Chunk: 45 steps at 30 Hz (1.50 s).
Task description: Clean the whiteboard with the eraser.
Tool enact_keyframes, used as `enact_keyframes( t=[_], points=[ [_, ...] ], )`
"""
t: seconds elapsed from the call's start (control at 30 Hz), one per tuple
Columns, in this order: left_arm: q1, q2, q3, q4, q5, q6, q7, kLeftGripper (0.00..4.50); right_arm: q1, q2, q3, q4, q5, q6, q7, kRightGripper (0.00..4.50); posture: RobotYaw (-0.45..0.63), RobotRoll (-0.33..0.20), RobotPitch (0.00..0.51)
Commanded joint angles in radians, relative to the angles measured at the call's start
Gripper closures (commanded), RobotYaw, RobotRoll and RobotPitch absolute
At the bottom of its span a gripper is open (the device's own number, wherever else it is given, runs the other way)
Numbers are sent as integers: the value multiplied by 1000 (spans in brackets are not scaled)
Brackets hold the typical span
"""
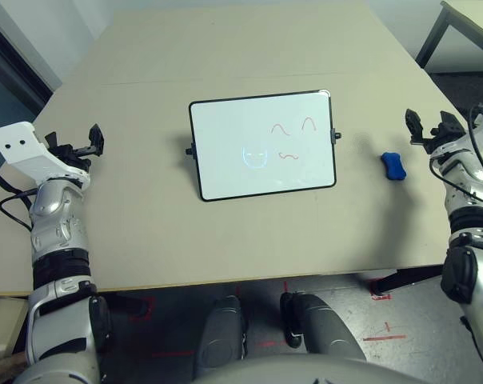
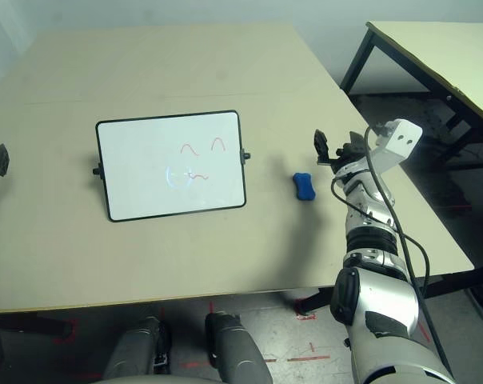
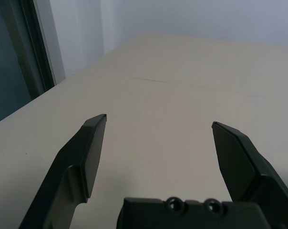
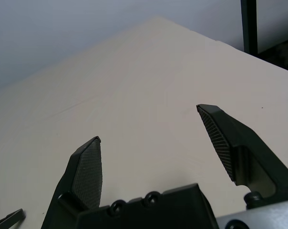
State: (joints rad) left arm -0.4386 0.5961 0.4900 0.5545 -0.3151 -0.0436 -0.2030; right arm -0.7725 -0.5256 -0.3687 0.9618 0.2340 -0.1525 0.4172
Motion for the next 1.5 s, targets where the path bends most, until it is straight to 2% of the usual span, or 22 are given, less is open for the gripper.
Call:
enact_keyframes(
  t=[0.03,0.13,0.33,0.43,0.63,0.77,1.07,1.5],
  points=[
    [13,-2,8,17,0,-4,-1,0,-4,-3,4,25,3,2,3,42,57,0,135],
    [-2,-9,-3,14,-1,6,-5,0,-5,-10,7,12,-1,19,-3,42,49,0,135],
    [-56,39,-67,-155,-37,131,-133,0,-4,-45,13,-148,2,185,-43,42,43,0,134],
    [-112,94,-125,-277,-94,272,-258,0,21,-63,16,-354,30,427,-81,42,44,0,131],
    [-184,194,-226,-494,-231,581,-463,0,83,-96,48,-759,68,1061,-184,42,15,0,115],
    [-193,215,-319,-609,-271,699,-556,0,109,-93,86,-894,69,1301,-201,42,1,0,106],
    [-206,131,-417,-671,-253,752,-569,0,147,-48,145,-922,42,1354,-209,42,-10,0,105],
    [-192,108,-487,-708,-221,779,-602,0,143,-24,224,-800,-11,1257,-180,42,19,0,113]
  ],
)
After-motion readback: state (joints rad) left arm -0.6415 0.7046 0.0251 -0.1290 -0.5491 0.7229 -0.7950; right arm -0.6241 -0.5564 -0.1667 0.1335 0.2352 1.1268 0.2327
